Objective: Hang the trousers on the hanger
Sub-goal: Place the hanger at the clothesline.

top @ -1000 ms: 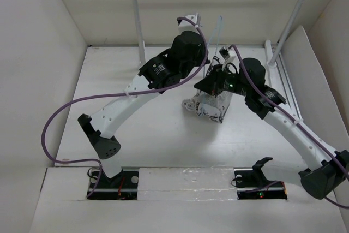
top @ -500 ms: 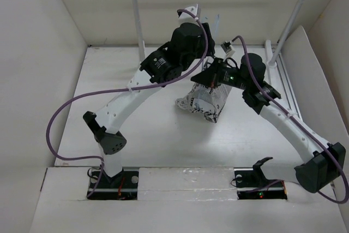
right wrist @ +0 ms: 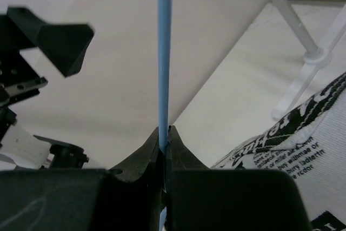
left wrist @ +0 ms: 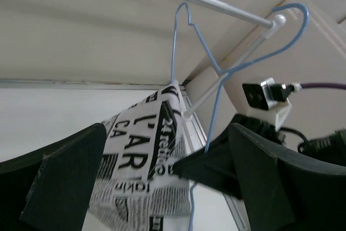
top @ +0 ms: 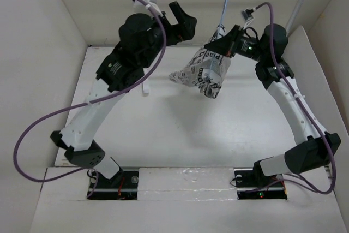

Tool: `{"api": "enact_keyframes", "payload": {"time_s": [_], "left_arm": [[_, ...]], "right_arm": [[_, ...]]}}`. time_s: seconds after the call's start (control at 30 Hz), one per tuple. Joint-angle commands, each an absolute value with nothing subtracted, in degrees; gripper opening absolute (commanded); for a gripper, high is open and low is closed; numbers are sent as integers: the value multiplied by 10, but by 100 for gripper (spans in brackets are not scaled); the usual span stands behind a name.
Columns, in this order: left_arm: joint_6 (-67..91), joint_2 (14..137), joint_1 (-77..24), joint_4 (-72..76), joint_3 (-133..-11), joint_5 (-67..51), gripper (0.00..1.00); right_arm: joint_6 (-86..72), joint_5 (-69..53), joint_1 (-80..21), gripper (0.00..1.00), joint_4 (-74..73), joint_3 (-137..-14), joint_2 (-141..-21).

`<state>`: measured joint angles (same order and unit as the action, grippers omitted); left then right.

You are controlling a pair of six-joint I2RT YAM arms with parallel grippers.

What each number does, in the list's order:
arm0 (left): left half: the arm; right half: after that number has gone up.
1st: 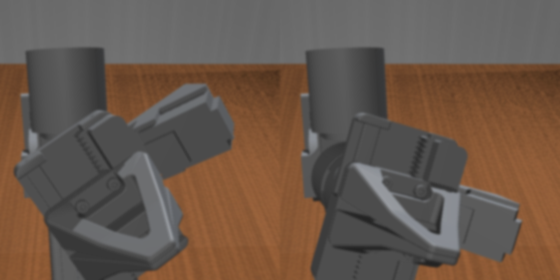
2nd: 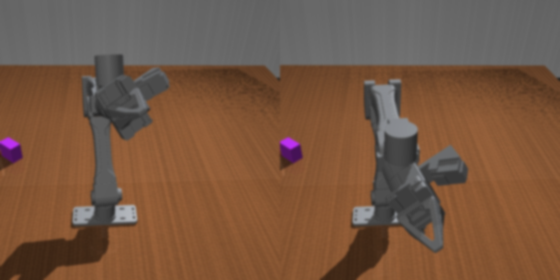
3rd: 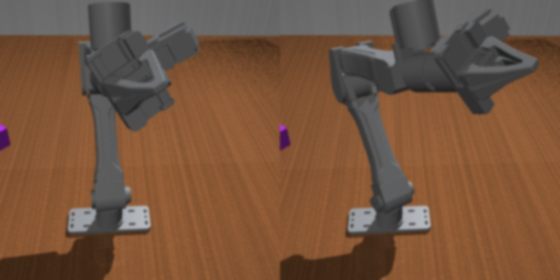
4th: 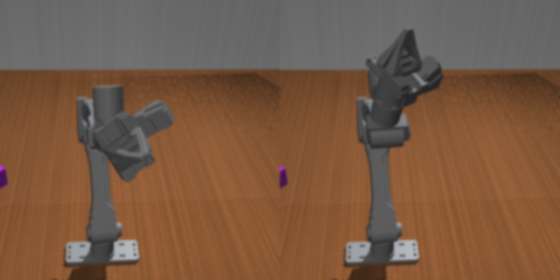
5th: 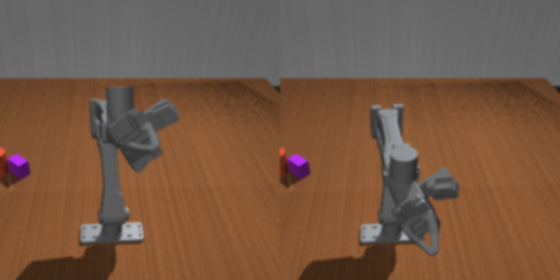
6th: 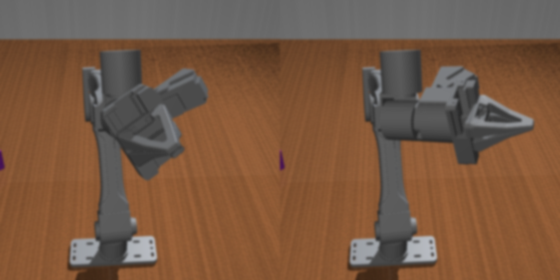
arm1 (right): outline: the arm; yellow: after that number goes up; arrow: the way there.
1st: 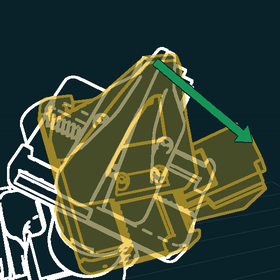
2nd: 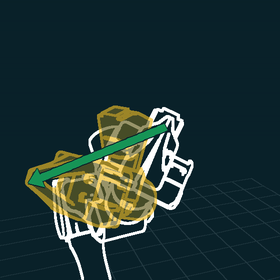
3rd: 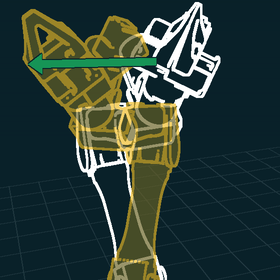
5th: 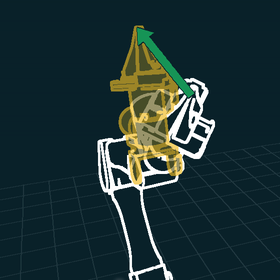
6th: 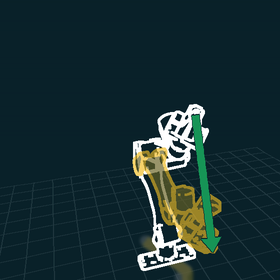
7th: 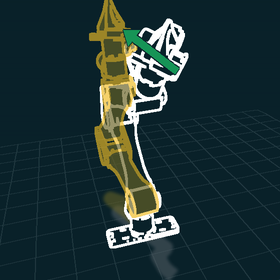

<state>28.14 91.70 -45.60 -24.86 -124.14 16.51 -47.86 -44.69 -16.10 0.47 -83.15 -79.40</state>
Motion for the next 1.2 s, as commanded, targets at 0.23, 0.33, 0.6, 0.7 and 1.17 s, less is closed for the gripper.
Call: {"api": "enact_keyframes", "payload": {"time_s": [0.23,0.33,0.6,0.7,1.17], "left_arm": [[323,778,-458,-192,-998,134,91],[335,748,-458,-178,-934,127,91],[350,720,-458,-177,-862,123,91],[359,709,-458,-175,-833,119,92],[378,701,-458,-178,-783,126,99]], "right_arm": [[-533,-511,-35,0,127,-1001,-916],[-539,-509,-12,0,129,-1024,-946],[-561,-498,24,0,150,-1076,-1026],[-565,-496,39,0,151,-1088,-1052],[-468,-467,85,61,74,-1001,-1028]]}}
